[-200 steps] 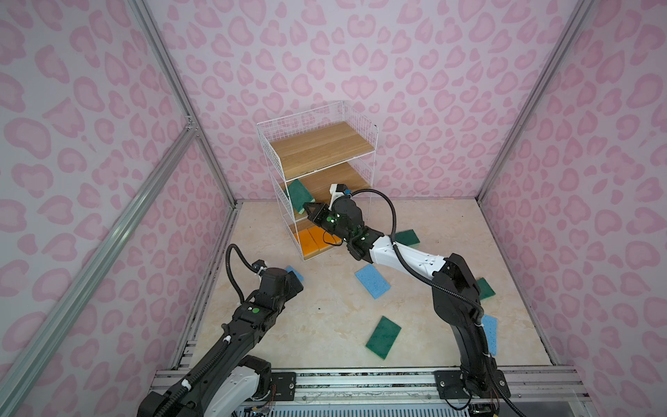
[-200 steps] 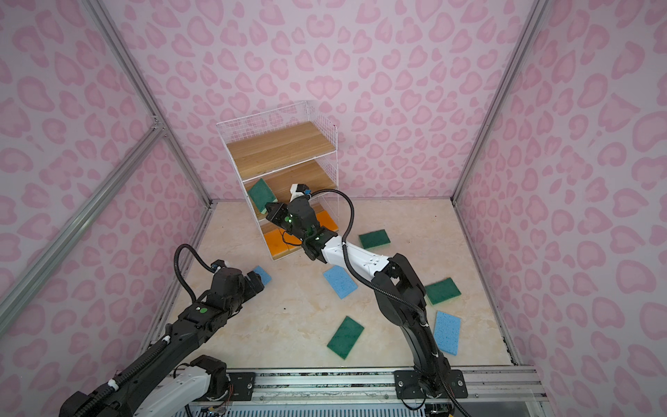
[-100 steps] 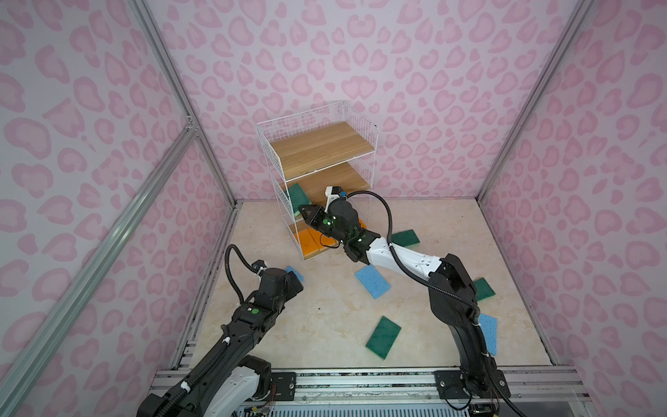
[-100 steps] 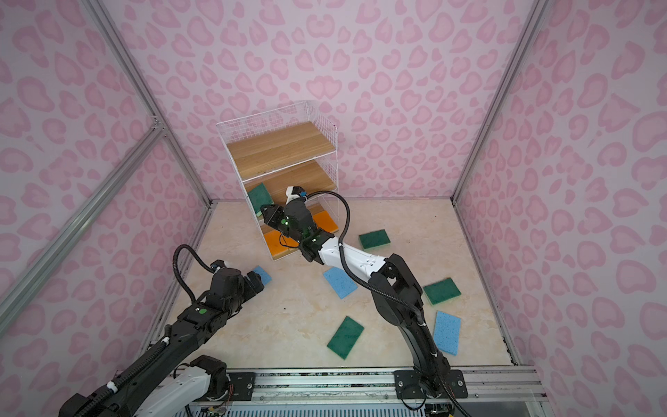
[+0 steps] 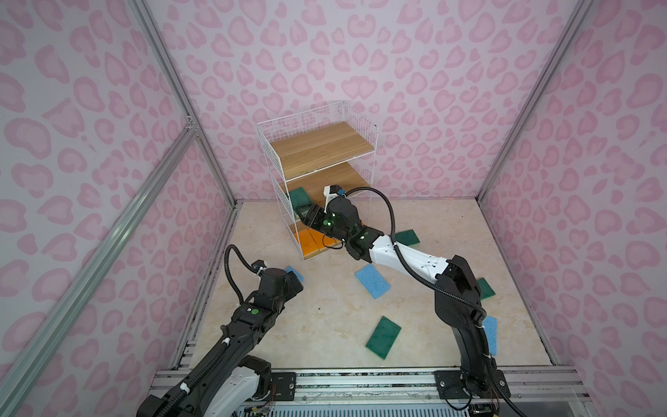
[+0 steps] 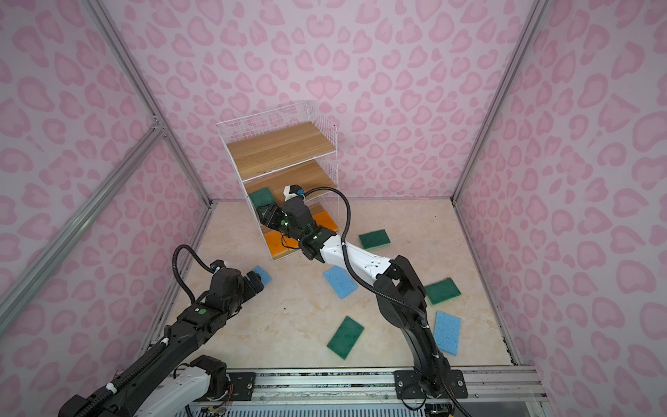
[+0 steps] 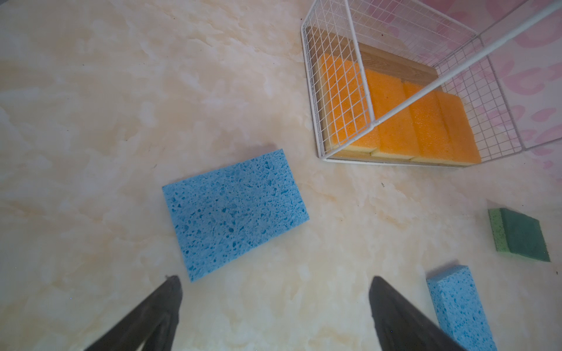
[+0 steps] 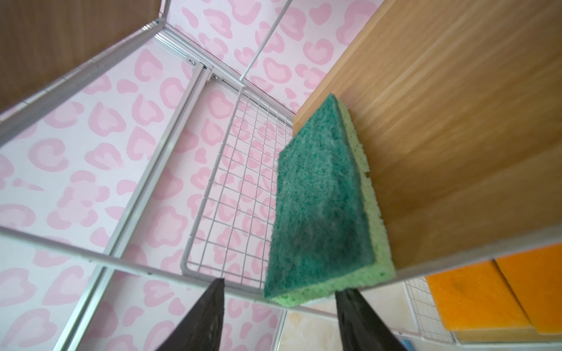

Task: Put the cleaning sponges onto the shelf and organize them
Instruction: 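Lower the green sponge onto the middle shelf and open right gripper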

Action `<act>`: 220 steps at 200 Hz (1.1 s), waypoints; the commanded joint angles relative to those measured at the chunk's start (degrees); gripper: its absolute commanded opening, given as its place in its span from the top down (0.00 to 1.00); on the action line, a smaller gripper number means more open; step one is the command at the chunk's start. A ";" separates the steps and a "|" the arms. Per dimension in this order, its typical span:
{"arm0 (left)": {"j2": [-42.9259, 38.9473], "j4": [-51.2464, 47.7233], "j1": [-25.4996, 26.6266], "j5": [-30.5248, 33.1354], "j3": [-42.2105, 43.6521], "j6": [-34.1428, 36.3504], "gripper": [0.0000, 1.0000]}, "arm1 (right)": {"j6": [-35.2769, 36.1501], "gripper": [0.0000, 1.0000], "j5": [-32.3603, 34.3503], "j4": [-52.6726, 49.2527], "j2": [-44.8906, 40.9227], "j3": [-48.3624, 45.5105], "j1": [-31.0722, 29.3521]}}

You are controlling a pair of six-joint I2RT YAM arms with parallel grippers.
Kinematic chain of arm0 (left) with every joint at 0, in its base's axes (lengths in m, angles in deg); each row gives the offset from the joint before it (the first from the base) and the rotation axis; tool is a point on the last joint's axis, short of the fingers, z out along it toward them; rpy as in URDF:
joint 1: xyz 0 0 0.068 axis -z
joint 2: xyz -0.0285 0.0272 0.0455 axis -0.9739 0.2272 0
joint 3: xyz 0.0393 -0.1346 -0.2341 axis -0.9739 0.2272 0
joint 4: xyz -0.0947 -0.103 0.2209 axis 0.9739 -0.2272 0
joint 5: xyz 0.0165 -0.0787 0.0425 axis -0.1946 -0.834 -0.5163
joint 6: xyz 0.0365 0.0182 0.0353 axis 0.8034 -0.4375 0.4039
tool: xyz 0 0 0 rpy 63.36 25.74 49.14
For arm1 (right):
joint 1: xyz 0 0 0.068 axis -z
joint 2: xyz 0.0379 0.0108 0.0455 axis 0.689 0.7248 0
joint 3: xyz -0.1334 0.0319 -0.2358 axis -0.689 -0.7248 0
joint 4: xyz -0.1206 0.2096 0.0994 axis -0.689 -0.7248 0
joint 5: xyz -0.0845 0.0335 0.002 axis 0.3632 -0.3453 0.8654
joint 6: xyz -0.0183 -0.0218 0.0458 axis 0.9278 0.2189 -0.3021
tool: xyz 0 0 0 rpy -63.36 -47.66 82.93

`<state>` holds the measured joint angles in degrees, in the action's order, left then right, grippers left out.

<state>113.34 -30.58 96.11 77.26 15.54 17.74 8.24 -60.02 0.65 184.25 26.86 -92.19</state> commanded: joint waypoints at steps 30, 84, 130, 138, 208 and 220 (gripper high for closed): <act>-0.36 0.35 0.00 0.55 -0.11 -0.44 0.03 | 4.89 0.30 -0.62 -9.37 0.20 2.25 -0.13; -1.82 -0.52 0.00 0.73 -0.12 -0.54 0.03 | 6.20 0.21 -2.06 -9.33 -2.67 0.54 -0.26; -1.00 -0.12 0.00 0.69 -0.27 -0.39 0.03 | 6.15 0.20 -3.31 -6.90 -6.33 -5.43 -0.20; -0.73 -0.15 0.00 0.76 -0.41 -0.36 0.03 | 6.30 0.20 -3.22 -6.80 -7.04 -6.39 -0.12; -0.36 0.17 0.01 1.04 -0.79 0.02 0.03 | 6.74 0.61 -3.07 -3.63 -11.31 -13.09 0.99; -0.21 0.04 0.00 1.00 -0.89 -0.03 0.03 | 6.18 0.70 -3.41 -3.29 -11.01 -12.86 1.31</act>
<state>112.84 -30.93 96.11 77.35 15.45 17.56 15.06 -63.06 -5.64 172.90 14.29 -91.52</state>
